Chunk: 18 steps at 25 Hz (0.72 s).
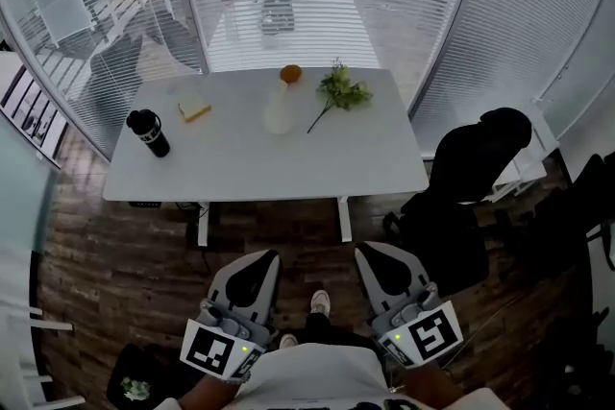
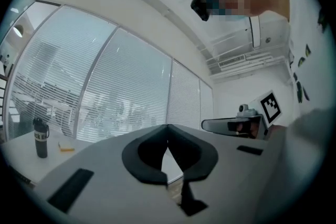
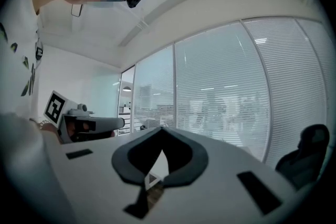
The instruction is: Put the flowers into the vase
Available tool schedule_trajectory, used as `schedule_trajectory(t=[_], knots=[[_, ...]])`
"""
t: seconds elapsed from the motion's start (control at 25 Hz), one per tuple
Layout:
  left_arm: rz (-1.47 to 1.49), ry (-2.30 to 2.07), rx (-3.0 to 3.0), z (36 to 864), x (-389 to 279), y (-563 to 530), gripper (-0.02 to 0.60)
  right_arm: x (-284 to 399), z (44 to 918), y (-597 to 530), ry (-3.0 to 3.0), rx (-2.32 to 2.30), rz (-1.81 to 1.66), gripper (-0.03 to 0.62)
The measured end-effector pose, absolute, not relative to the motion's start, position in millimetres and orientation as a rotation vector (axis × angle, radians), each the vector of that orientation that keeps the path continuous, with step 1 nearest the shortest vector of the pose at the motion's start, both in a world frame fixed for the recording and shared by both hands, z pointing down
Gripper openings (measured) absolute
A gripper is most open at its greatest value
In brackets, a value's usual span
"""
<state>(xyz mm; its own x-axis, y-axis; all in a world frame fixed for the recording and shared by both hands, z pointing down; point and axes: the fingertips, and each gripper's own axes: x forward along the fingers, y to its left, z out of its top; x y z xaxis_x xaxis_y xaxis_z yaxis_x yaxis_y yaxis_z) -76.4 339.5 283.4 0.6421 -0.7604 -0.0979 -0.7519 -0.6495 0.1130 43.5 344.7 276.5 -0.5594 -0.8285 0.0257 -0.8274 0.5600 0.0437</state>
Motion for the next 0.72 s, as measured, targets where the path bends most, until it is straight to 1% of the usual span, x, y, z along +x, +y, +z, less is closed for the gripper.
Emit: schedule_trajectory(t=[0.36,0.72], knots=[[-0.205,-1.316,2.778,276,-22,265,0.014,100,276,271,-2.743,1.437,-0.019,0.009],[-0.211,-1.368,2.757,273,7,219,0.014,124,272,227,-2.773,1.364,-0.034,0.009]])
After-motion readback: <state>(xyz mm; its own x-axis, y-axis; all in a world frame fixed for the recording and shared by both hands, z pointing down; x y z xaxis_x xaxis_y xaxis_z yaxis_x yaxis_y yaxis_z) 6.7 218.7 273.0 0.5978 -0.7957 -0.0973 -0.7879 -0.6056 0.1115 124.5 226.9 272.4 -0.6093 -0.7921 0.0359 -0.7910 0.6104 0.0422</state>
